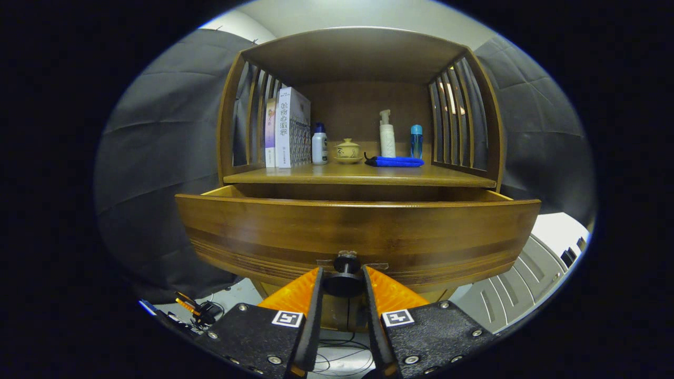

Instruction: Pull open the drawer, take out the items inside it, and place them on the countertop above the cabinet.

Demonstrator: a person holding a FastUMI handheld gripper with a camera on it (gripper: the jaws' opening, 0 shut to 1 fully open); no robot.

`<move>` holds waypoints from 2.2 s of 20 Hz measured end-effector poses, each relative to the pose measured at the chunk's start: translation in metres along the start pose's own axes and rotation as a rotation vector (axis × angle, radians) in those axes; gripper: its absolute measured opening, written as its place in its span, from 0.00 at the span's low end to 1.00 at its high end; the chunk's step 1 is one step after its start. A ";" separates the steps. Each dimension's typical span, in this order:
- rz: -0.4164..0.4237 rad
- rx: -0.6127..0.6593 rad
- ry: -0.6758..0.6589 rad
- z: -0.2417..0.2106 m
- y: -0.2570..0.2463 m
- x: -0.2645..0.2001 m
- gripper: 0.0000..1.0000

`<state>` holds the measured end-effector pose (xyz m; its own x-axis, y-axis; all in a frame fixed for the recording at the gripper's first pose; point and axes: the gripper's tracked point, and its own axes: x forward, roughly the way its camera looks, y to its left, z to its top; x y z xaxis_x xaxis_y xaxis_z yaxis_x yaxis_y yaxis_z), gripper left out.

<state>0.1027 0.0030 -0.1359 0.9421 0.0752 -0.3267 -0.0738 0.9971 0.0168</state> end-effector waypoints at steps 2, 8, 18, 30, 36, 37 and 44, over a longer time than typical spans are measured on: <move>0.005 -0.006 -0.003 -0.001 0.000 -0.008 0.41; 0.023 -0.019 0.001 -0.014 0.002 -0.031 0.41; 0.075 -0.053 -0.006 -0.032 0.012 -0.069 0.41; 0.086 -0.095 -0.116 -0.026 0.016 -0.082 0.60; 0.099 -0.114 -0.236 0.001 0.012 -0.095 0.92; 0.107 -0.126 -0.255 0.007 0.014 -0.098 0.93; 0.106 -0.121 -0.310 0.051 0.012 -0.102 0.95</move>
<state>0.0221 0.0072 -0.0544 0.9804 0.1952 -0.0261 -0.1967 0.9769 -0.0828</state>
